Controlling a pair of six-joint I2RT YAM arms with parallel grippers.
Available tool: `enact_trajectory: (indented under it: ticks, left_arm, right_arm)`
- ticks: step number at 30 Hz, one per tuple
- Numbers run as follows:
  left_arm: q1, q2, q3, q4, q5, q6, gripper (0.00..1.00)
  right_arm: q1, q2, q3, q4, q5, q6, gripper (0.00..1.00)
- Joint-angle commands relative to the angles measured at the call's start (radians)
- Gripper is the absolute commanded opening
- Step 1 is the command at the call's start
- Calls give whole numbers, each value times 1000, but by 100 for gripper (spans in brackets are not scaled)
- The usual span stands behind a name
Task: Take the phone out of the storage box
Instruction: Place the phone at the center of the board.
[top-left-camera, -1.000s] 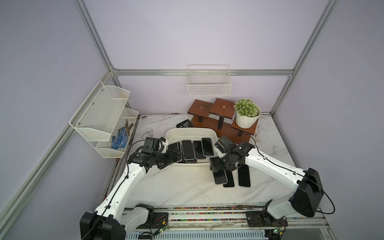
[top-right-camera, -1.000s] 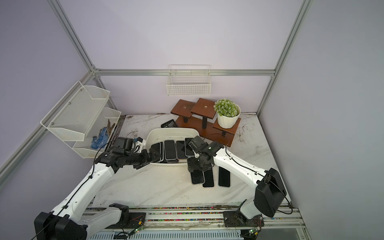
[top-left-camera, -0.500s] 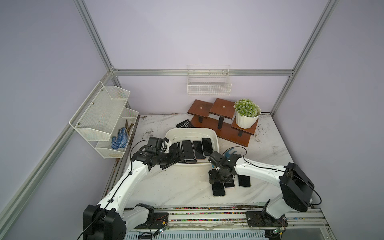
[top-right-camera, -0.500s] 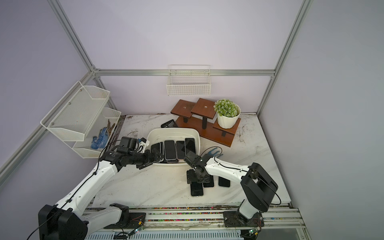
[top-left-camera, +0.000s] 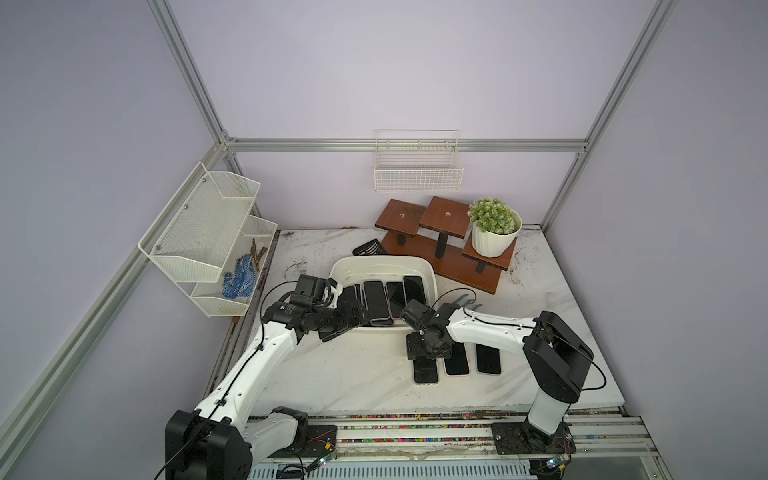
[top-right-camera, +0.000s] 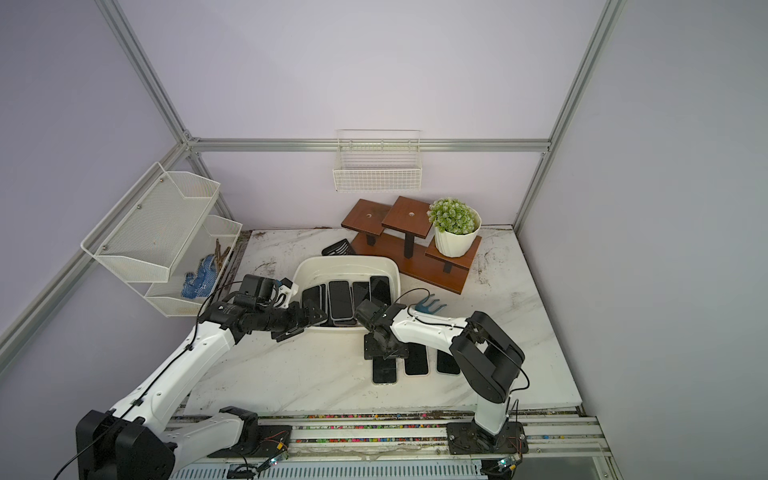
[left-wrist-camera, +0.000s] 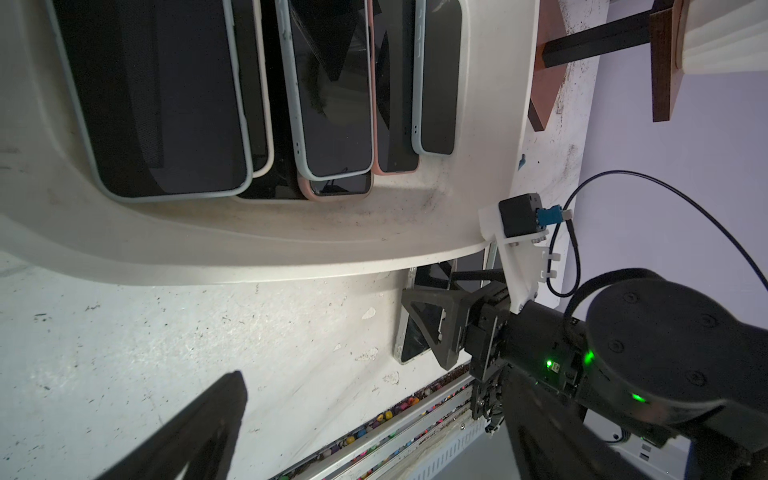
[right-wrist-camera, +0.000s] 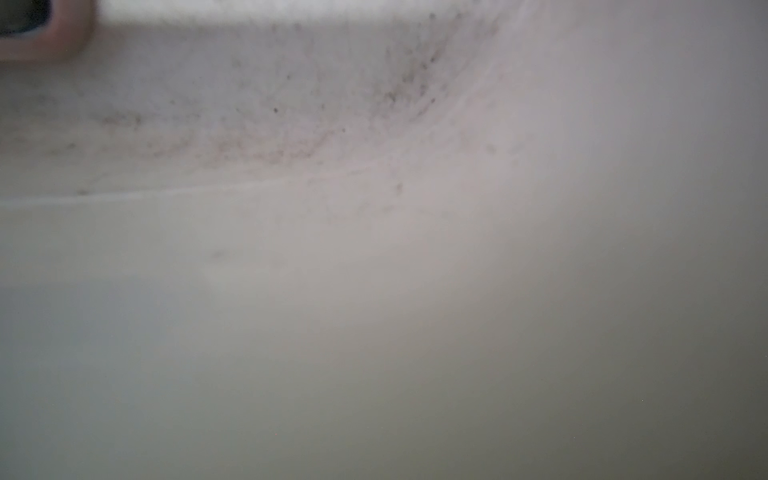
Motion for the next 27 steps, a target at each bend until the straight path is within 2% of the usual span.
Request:
enact_trajectory:
  ticks: [1,9,16,19,24,27]
  left_arm:
    - [-3,-22,23,6,-9,24,100]
    - [-1,-13,20,19,-9,15,100]
    - [-1,-31,4,24,-16,0,100]
    - [-1,-38,-6,29,-15,-6,100]
    - [-2,-35,0,31,-13,-8,100]
    - [-1,-33,1,32,-13,-9,100]
  right_arm:
    - [7,21,-5,-54,-19,2,75]
    - [28,-6,-54,-62,-22,16,70]
    - [62,-34,-84,-76,-13,46,71]
    - [62,-40,-80,-84,-5,47,72]
    - [62,-48,-65,-102,8,44,81]
    - [62,-53,-58,-118,13,40,82]
